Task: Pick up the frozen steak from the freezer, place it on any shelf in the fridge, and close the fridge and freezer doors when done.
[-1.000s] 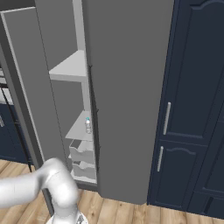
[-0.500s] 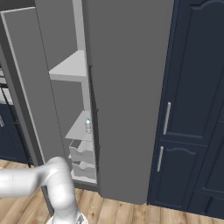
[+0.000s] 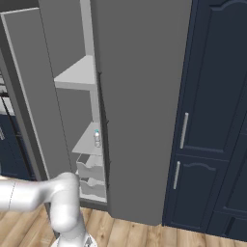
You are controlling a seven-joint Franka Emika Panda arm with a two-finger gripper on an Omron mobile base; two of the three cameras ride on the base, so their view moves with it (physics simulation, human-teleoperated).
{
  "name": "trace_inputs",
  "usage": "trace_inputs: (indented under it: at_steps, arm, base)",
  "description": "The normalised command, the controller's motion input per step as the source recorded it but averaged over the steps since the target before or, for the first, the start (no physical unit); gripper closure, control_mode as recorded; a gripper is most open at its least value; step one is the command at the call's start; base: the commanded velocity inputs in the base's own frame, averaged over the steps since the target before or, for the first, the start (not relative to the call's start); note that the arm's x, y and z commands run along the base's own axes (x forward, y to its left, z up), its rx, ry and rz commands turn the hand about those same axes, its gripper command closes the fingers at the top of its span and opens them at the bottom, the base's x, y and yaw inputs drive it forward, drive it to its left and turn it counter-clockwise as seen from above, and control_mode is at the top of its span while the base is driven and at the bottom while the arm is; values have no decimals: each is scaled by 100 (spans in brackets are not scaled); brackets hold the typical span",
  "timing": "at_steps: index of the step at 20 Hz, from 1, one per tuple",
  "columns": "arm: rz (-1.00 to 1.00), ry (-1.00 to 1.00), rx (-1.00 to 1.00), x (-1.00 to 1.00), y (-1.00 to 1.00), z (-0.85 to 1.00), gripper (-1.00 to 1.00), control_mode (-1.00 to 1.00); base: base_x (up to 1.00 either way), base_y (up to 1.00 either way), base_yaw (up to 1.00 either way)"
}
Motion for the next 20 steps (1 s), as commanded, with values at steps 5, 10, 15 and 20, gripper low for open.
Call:
trace_inputs:
  at_steps: [5,10,15,20]
  arm:
    - [-4,1,0,27,0,0,-100,-100]
    - [-2,0,0,4,-44,0,-100,-100]
    - [-1,0,3,-4,-94,0,-100,-100]
    - [0,0,3,-2,-98,0,-100,-100]
  base:
    - [0,0,0]
    - [0,0,0]
    - [0,0,0]
    - [0,0,0]
